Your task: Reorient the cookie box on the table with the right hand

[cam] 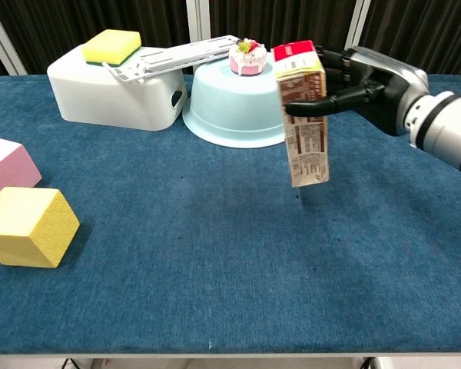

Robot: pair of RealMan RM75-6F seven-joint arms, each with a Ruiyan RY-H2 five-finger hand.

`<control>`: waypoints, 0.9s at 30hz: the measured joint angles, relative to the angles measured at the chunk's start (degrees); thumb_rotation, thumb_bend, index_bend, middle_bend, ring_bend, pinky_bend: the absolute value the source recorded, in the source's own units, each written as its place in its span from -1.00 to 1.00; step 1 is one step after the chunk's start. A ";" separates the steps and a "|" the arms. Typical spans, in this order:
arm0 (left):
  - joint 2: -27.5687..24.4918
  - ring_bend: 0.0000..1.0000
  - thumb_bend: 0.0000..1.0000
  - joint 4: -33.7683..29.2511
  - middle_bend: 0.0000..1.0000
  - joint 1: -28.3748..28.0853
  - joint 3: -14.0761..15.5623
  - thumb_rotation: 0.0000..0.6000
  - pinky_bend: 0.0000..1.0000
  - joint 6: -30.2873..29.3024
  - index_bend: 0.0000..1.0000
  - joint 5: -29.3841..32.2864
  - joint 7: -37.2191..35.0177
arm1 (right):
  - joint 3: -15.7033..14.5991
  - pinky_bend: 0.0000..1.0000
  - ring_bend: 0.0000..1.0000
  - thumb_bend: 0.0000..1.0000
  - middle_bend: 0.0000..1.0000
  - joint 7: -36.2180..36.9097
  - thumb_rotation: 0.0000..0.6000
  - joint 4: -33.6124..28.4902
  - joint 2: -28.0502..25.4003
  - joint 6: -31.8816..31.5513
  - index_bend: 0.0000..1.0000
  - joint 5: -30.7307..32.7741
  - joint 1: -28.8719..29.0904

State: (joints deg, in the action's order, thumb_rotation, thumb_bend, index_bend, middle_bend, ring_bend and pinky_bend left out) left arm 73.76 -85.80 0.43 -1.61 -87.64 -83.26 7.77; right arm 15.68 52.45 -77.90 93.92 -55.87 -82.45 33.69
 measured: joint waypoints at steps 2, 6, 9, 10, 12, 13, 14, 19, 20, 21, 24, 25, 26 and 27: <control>0.01 -1.00 -0.74 -0.01 -1.00 -0.01 -0.02 1.00 -1.00 0.11 -1.00 0.11 0.02 | -1.35 -0.52 -0.46 -0.60 -0.26 6.85 1.00 6.29 1.78 -1.97 0.07 -3.51 -0.31; 0.08 -1.00 -0.74 0.04 -1.00 -0.10 -0.04 1.00 -1.00 0.21 -1.00 0.12 -0.02 | -4.00 -0.53 -0.48 -0.59 -0.26 16.29 1.00 17.19 5.91 -5.82 0.05 -7.97 -0.39; 0.15 -1.00 -0.74 0.17 -1.00 -0.14 -0.06 1.00 -1.00 0.25 -1.00 0.09 -0.10 | -5.82 -0.57 -0.52 -0.59 -0.26 20.79 1.00 23.09 9.05 -8.65 0.01 -9.94 -0.22; 0.16 -1.00 -0.74 0.20 -1.00 -0.15 -0.06 1.00 -1.00 0.27 -1.00 0.10 -0.13 | -6.33 -0.60 -0.56 -0.59 -0.26 21.69 1.00 24.37 9.80 -9.37 -0.03 -10.28 -0.15; 0.20 -1.00 -0.74 0.30 -1.00 -0.17 -0.06 1.00 -1.00 0.37 -1.00 0.17 -0.20 | -7.53 -0.67 -0.68 -0.58 -0.27 23.34 1.00 26.62 10.94 -10.65 -0.16 -10.87 0.03; 0.23 -1.00 -0.74 0.34 -1.00 -0.18 -0.07 1.00 -1.00 0.41 -1.00 0.21 -0.24 | -8.05 -0.72 -0.75 -0.58 -0.31 23.96 1.00 27.33 11.18 -10.93 -0.26 -11.06 0.10; 0.26 -1.00 -0.74 0.38 -1.00 -0.19 -0.09 1.00 -1.00 0.44 -1.00 0.24 -0.28 | -8.71 -0.76 -0.81 -0.58 -0.35 24.68 1.00 28.00 11.36 -11.24 -0.35 -11.30 0.19; 0.44 -1.00 -0.74 0.62 -1.00 -0.44 -0.14 1.00 -1.00 0.66 -1.00 0.13 -0.46 | -10.50 -0.97 -1.00 -0.58 -0.65 25.09 1.00 29.26 11.21 -12.60 -0.90 -11.73 0.16; 0.47 -1.00 -0.74 0.65 -1.00 -0.49 -0.16 1.00 -1.00 0.69 -1.00 0.09 -0.48 | -10.87 -0.99 -1.00 -0.58 -0.70 24.79 1.00 29.31 11.02 -12.84 -0.96 -11.82 0.10; 0.51 -1.00 -0.74 0.70 -1.00 -0.54 -0.18 1.00 -1.00 0.72 -1.00 0.05 -0.53 | -11.11 -1.00 -1.00 -0.58 -0.75 24.50 1.00 29.31 10.85 -13.00 -0.99 -11.87 0.04; 0.55 -1.00 -0.74 0.84 -1.00 -0.60 -0.21 1.00 -1.00 0.70 -1.00 -0.02 -0.70 | -11.91 -1.00 -1.00 -0.58 -0.93 23.20 1.00 28.95 10.04 -13.83 -1.00 -12.03 -0.36; 0.54 -1.00 -0.74 0.90 -1.00 -0.58 -0.21 1.00 -1.00 0.68 -1.00 0.01 -0.75 | -12.13 -1.00 -1.00 -0.58 -0.97 22.72 1.00 28.71 9.71 -14.16 -1.00 -12.08 -0.53; 0.53 -1.00 -0.74 0.93 -1.00 -0.56 -0.22 1.00 -1.00 0.68 -1.00 0.05 -0.81 | -12.47 -1.00 -1.00 -0.58 -0.99 21.96 1.00 28.34 9.18 -14.50 -1.00 -12.17 -0.77; 0.50 -1.00 -0.74 0.99 -1.00 -0.53 -0.22 1.00 -1.00 0.66 -1.00 0.10 -0.89 | -12.75 -1.00 -1.00 -0.58 -1.00 21.29 1.00 27.99 8.69 -14.70 -1.00 -12.25 -0.95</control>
State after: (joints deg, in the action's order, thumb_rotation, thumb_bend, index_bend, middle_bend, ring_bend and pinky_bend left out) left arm 74.27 -84.81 -0.10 -1.83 -86.97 -83.16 6.87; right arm 2.93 73.74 -49.90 102.61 -70.56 -94.70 32.74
